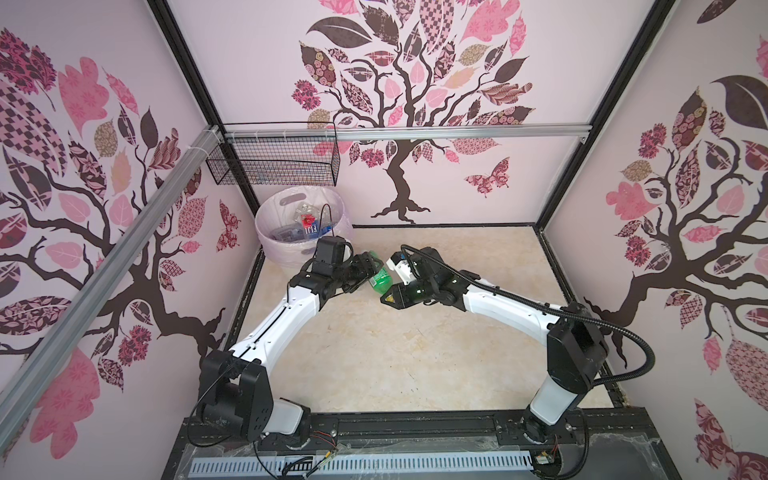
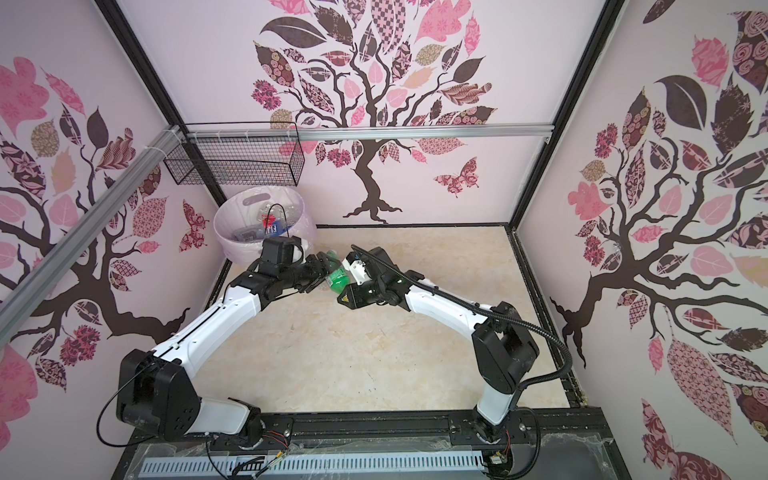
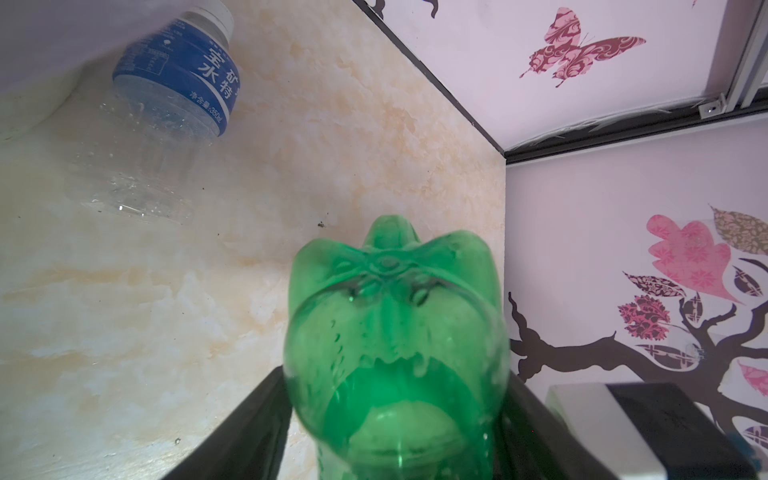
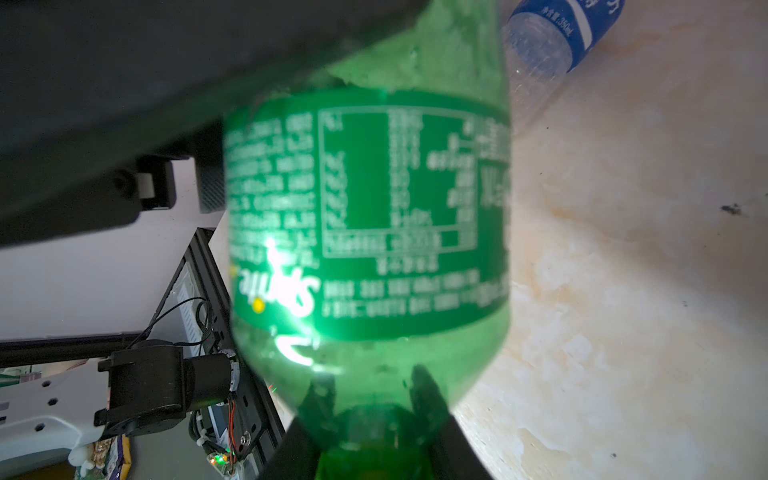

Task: Throw the plastic bottles in the bin
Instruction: 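Lift the Sprite bottle with the right gripper while the left grasps its base, then carry the Sprite bottle into the bin with the left gripper while the right opens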

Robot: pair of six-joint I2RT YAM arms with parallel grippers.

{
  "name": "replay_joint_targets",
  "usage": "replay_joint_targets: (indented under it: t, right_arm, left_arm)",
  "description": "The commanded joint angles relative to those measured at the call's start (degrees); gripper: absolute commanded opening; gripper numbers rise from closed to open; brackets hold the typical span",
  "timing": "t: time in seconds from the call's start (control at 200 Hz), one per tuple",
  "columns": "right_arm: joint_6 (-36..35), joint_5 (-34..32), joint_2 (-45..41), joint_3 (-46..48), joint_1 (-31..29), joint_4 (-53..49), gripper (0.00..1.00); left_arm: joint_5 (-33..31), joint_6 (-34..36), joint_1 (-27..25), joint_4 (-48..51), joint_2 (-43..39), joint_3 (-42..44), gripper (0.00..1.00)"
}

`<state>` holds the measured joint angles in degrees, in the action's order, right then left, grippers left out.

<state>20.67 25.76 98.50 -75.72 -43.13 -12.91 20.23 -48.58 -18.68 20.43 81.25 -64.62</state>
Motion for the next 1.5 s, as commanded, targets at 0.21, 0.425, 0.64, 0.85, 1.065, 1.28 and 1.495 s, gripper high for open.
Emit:
replay_joint_targets:
  t: [0.21,0.425,0.64,0.85,1.065,1.28,1.495]
  right_arm:
    - [-0.67,3.37,-3.26,-2.96,-1.25,1.23,0.30]
    - [-1.30,2.32,-4.73,-3.69,-1.25,0.75,0.52]
    - [-3.93,-1.11,-9.85,-3.24,-1.21,-0.34,0.87]
    - [-5.71,-5.22,-13.66,-3.66,-1.10,-1.52,0.99]
    - [-6.16,-6.77,-14.29,-4.54,-1.07,-1.78,1.00]
    - [-5.89,-7.65,-14.83,-3.83,-1.08,-0.63,0.99]
    - [-5.67,-7.96,-15.09,-2.75,-1.08,-0.30,1.00]
  left_arm:
    - [-3.26,-2.50,0.09,-2.14,-2.83,-0.27,0.61]
    - [-4.32,-2.78,1.83,-0.54,-4.94,-1.54,0.51]
    - [-2.48,-0.81,9.17,5.16,-6.86,-8.85,0.50]
    - [-4.77,2.56,14.55,11.68,-7.15,-19.67,0.51]
    - [-2.24,-1.94,19.25,9.42,-7.00,-25.84,0.51]
    - [-4.06,-2.97,22.86,10.03,-6.72,-35.12,0.52]
    - [-5.44,-3.55,29.18,11.33,-1.08,-40.30,0.52]
